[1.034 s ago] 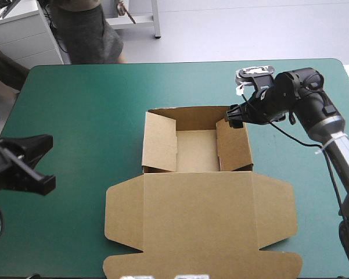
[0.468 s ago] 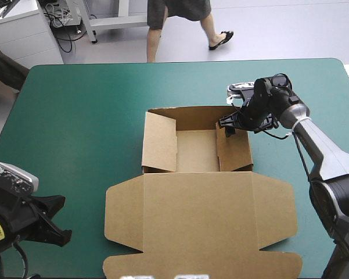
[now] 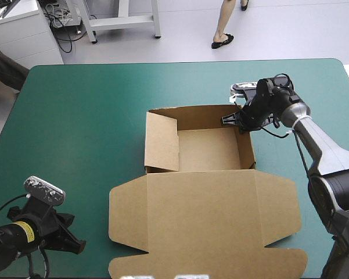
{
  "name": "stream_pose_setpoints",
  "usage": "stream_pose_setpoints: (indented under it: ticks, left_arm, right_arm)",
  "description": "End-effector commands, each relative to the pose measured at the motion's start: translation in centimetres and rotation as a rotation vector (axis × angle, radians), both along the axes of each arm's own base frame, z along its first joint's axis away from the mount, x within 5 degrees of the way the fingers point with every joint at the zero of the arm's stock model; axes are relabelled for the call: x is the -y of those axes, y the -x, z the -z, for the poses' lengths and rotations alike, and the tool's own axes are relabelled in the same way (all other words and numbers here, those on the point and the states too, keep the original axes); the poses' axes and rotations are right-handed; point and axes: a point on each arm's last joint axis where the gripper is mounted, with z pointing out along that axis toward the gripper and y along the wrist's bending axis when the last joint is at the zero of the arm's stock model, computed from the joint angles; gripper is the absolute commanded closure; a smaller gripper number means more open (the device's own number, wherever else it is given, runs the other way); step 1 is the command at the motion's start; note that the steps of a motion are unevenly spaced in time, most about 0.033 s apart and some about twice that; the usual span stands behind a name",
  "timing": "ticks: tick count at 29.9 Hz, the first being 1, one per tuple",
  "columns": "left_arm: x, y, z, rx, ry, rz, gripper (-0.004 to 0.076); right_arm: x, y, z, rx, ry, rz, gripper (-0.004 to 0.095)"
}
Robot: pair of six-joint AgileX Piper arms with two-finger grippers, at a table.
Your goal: Fold the box
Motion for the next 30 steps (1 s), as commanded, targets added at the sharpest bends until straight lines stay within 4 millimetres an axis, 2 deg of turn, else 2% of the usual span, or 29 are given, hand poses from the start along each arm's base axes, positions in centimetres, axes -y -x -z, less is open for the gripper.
stream_pose_setpoints:
  ticks: [1, 8, 14, 17, 21, 30]
  left_arm:
    - [0.2, -0.7, 0.1, 0.057, 0.008, 0.001, 0.0756]
    - [0.2, -1.0, 1.4, 0.054, -0.023, 0.000, 0.0756]
    - [-0.1, -1.2, 1.5, 0.077, -0.059, -0.006, 0.0756]
    - [-0.2, -1.2, 1.4, 0.084, -0.071, -0.008, 0.0756]
    - [-0.3, -1.3, 1.4, 0.092, -0.086, -0.010, 0.0756]
    - [-0.3, -1.3, 1.4, 0.093, -0.087, -0.011, 0.0756]
  right_arm:
    - [0.5, 0.0, -3.0, 0.137, -0.003, -0.007, 0.0931]
    - [1.9, -1.1, -3.8, 0.240, 0.049, 0.000, 0.0931]
    - [6.1, -2.4, -6.2, 0.324, 0.050, 0.100, 0.0931]
    - [9.0, -2.7, -7.2, 0.354, 0.060, 0.156, 0.0931]
    - [14.0, -2.8, -7.8, 0.374, 0.080, 0.275, 0.0931]
    - [23.7, -1.1, -7.8, 0.379, 0.116, 0.515, 0.0931]
